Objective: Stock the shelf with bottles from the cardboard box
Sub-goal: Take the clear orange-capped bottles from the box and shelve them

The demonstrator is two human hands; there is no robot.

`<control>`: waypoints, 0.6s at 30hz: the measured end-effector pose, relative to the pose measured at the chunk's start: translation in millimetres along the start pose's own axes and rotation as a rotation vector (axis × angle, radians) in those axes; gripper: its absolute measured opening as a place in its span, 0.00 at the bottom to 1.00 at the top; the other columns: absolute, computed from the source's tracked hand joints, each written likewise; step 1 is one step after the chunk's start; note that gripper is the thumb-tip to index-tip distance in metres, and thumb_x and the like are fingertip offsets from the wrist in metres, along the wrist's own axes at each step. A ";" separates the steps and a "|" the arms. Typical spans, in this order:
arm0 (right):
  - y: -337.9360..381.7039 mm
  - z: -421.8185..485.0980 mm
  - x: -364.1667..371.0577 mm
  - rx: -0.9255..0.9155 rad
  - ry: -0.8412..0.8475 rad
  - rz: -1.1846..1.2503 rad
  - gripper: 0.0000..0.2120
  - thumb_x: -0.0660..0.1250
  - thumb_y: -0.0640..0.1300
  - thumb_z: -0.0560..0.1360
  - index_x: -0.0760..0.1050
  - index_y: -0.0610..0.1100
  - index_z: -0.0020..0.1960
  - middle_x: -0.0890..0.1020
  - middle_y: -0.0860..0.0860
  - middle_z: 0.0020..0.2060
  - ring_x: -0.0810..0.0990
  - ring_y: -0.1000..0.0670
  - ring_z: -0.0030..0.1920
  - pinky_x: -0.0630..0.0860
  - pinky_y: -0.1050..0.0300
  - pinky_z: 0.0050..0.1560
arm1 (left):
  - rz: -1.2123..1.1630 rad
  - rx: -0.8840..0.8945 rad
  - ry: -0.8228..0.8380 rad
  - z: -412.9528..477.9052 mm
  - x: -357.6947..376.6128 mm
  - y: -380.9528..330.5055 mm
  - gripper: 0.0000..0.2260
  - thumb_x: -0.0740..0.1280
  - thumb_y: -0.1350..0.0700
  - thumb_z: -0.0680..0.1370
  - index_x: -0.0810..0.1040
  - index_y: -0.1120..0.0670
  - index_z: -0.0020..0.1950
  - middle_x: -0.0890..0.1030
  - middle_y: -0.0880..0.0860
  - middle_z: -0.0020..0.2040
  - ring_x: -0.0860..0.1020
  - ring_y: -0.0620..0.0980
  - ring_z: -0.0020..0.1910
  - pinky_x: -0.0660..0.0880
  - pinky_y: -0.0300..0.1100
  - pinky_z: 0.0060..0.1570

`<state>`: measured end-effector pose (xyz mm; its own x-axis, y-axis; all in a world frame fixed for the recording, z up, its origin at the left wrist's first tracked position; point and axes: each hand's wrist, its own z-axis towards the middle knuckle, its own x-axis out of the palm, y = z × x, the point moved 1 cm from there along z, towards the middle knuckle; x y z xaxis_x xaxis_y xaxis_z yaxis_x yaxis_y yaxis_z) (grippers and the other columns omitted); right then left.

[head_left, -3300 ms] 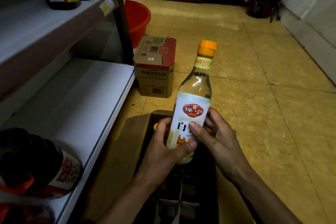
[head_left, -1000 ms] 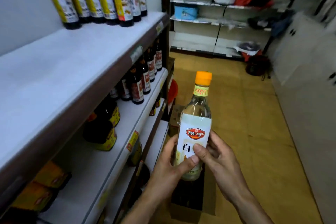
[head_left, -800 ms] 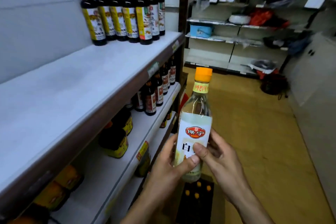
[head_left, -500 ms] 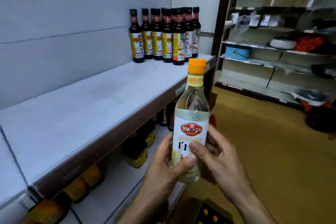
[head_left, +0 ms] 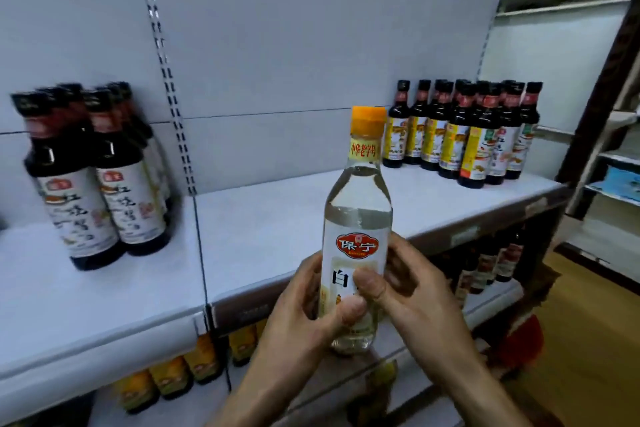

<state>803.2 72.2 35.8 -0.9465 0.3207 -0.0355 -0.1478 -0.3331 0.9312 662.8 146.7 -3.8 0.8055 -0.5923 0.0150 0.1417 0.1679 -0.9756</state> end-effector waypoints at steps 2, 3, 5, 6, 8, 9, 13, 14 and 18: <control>1.4 11.0 12.3 -0.014 0.047 0.010 0.17 0.72 0.41 0.72 0.78 0.49 0.60 0.88 0.55 0.51 0.87 0.55 0.53 0.82 0.65 0.47 | 0.011 0.007 -0.025 -1.8 -12.0 -7.9 0.23 0.77 0.52 0.75 0.75 0.43 0.68 0.86 0.49 0.58 0.85 0.46 0.54 0.81 0.37 0.47; 2.1 17.5 19.2 -0.023 0.071 0.022 0.17 0.72 0.42 0.72 0.78 0.49 0.60 0.88 0.55 0.51 0.87 0.55 0.53 0.82 0.64 0.47 | 0.006 0.008 -0.048 -2.6 -18.9 -12.6 0.23 0.76 0.53 0.74 0.75 0.44 0.67 0.86 0.50 0.56 0.85 0.46 0.50 0.80 0.34 0.41; 3.6 31.1 34.4 -0.042 0.107 0.033 0.18 0.72 0.44 0.72 0.78 0.49 0.61 0.87 0.54 0.53 0.87 0.54 0.54 0.83 0.62 0.47 | 0.007 0.019 -0.096 -2.1 -34.4 -21.8 0.22 0.75 0.54 0.74 0.76 0.46 0.66 0.87 0.52 0.54 0.86 0.48 0.47 0.78 0.34 0.38; 4.3 38.0 43.1 -0.053 0.126 0.034 0.18 0.72 0.44 0.72 0.78 0.50 0.62 0.87 0.55 0.54 0.87 0.54 0.54 0.83 0.62 0.48 | 0.034 0.033 -0.130 -1.6 -43.6 -25.7 0.21 0.76 0.54 0.74 0.76 0.46 0.66 0.87 0.52 0.54 0.86 0.50 0.49 0.79 0.36 0.40; 5.9 50.3 60.0 -0.066 0.156 0.044 0.19 0.72 0.45 0.72 0.78 0.50 0.63 0.87 0.55 0.55 0.86 0.54 0.55 0.83 0.61 0.48 | 0.093 0.060 -0.177 -0.2 -61.5 -33.4 0.20 0.76 0.54 0.76 0.76 0.45 0.66 0.86 0.51 0.56 0.85 0.51 0.53 0.79 0.39 0.45; 6.8 56.7 68.9 -0.071 0.169 0.051 0.19 0.72 0.46 0.73 0.78 0.50 0.64 0.86 0.56 0.55 0.86 0.54 0.55 0.83 0.61 0.48 | 0.121 0.070 -0.190 0.6 -71.8 -36.4 0.19 0.75 0.54 0.77 0.76 0.44 0.67 0.86 0.50 0.57 0.85 0.50 0.55 0.80 0.41 0.48; 6.3 80.6 102.0 -0.109 0.206 0.045 0.18 0.71 0.47 0.74 0.77 0.52 0.63 0.86 0.59 0.55 0.86 0.57 0.55 0.82 0.63 0.48 | 0.158 0.096 -0.224 5.8 -108.5 -46.2 0.19 0.73 0.52 0.77 0.75 0.42 0.67 0.85 0.47 0.59 0.84 0.47 0.59 0.81 0.49 0.60; 5.1 86.5 110.7 -0.119 0.210 0.042 0.18 0.71 0.47 0.74 0.77 0.52 0.63 0.86 0.59 0.55 0.85 0.57 0.55 0.82 0.63 0.49 | 0.166 0.101 -0.225 8.2 -118.2 -47.4 0.19 0.73 0.51 0.77 0.75 0.42 0.67 0.85 0.47 0.59 0.83 0.47 0.59 0.80 0.50 0.61; -3.5 106.5 138.3 -0.145 0.185 0.047 0.18 0.71 0.46 0.74 0.77 0.50 0.63 0.86 0.58 0.55 0.86 0.55 0.56 0.82 0.63 0.50 | 0.197 0.107 -0.196 23.6 -153.9 -45.3 0.20 0.74 0.51 0.77 0.75 0.41 0.67 0.85 0.47 0.60 0.83 0.47 0.60 0.79 0.52 0.64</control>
<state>703.4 212.1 66.3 -0.9879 0.1378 -0.0715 -0.1290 -0.4723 0.8719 545.9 248.8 43.3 0.9179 -0.3782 -0.1200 0.0231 0.3528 -0.9354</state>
